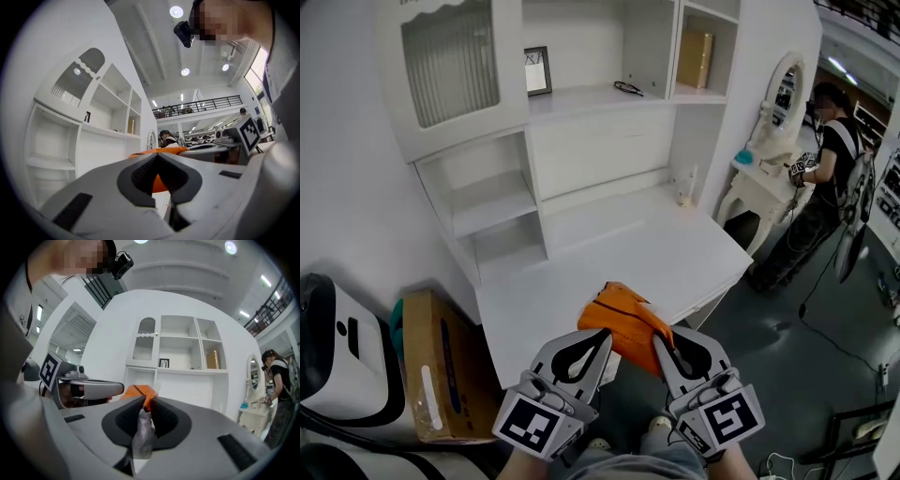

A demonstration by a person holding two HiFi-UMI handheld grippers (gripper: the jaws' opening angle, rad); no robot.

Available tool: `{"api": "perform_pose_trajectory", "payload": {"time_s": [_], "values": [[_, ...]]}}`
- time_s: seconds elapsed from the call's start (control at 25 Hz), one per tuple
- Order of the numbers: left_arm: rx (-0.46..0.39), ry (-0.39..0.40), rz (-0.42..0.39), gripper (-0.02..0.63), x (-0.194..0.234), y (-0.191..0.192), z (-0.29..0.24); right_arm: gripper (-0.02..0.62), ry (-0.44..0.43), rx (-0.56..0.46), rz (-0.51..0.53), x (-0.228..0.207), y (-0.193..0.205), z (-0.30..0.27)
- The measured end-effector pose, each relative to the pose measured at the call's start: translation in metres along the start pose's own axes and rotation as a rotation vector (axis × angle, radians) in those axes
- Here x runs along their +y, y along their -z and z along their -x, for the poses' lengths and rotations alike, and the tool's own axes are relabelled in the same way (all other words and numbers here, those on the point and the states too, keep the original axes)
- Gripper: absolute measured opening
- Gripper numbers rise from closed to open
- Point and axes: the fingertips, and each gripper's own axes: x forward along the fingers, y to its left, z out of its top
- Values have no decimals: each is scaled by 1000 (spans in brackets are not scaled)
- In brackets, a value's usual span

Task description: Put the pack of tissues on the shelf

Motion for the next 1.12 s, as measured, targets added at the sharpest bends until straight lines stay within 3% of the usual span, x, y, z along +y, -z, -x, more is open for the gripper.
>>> {"api": "perform_pose_trajectory", "payload": {"time_s": [0.48,0.88,1.12], "values": [[-15,24,-4,31,8,-4,-35,40,12,-2,-24,-32,-1,-11],[-13,-44,-21,31,25,-10,-89,40,-73,-29,-38,-78,-5,-45],[-84,-87,-71,31,35,-18,-122,40,-111,-35,-41,-109,-3,-59]]}}
